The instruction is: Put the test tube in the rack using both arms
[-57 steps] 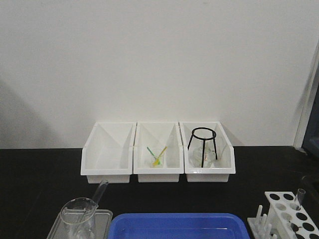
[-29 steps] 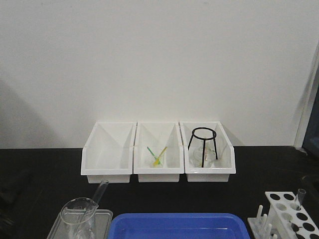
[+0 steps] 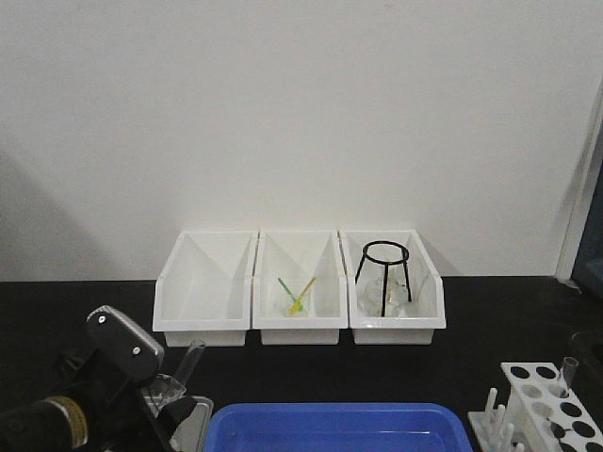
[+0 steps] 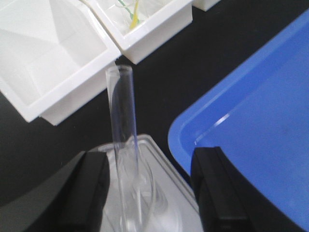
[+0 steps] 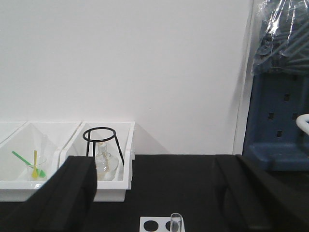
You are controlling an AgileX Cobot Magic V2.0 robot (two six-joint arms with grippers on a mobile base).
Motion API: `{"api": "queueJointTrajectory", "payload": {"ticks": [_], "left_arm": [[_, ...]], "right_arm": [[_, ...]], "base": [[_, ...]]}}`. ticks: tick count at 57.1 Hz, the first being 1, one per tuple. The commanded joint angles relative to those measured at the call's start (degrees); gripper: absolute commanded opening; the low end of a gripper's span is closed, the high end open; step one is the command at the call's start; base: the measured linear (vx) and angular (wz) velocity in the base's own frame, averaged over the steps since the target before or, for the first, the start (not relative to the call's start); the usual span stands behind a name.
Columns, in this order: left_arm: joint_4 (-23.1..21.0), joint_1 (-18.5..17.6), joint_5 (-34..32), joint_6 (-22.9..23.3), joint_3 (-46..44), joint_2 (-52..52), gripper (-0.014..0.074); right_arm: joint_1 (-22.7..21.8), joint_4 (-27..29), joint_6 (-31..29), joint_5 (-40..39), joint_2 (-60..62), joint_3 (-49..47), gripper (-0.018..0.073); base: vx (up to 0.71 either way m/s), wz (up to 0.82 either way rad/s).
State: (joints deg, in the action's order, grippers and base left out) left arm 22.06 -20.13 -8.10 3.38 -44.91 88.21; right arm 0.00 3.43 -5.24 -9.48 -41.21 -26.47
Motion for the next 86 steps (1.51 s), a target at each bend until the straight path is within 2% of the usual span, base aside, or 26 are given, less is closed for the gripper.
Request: {"api": "queueJointTrajectory", "payload": {"ticks": [1, 10, 36, 43, 61, 71, 86], "left_arm": [[-0.93, -0.32, -3.90, 0.55, -5.47, 1.12, 0.0487], [-5.73, -0.32, -0.98, 0.44, -10.98, 5.01, 0.0487], [-5.51, -0.32, -2.16, -0.68, -16.03, 11.71, 0.0471], [-5.57, -0.32, -2.52, -1.17, -16.03, 11.83, 0.0392], [-5.57, -0.32, -2.53, -1.56, -16.03, 11.70, -0.0006], [-5.73, -0.32, -2.32, -1.50, -16.03, 7.27, -0.0008], [-5.73, -0.48, -1.47, -0.57, -16.03, -9.00, -0.0008]], "right_arm": [[0.04, -1.00, -0.52, -5.32, 0.04, -1.64, 0.0533], [0.04, -1.00, -0.52, -5.32, 0.04, -1.64, 0.0533], [0.04, -1.00, -0.52, -5.35, 0.04, -1.64, 0.0533], [0.04, -1.00, -0.52, -5.35, 0.04, -1.64, 0.0533], [0.04, -0.95, -0.52, -5.35, 0.04, -1.64, 0.0533], [0.04, -0.95, -0.52, -5.35, 0.04, -1.64, 0.0533], [0.23, -0.95, 0.00, -5.16, 0.04, -1.69, 0.0533]], "base": [[0.00, 0.00], [0.00, 0.00], [0.00, 0.00], [0.00, 0.00], [0.00, 0.00], [0.00, 0.00], [0.00, 0.00]]}}
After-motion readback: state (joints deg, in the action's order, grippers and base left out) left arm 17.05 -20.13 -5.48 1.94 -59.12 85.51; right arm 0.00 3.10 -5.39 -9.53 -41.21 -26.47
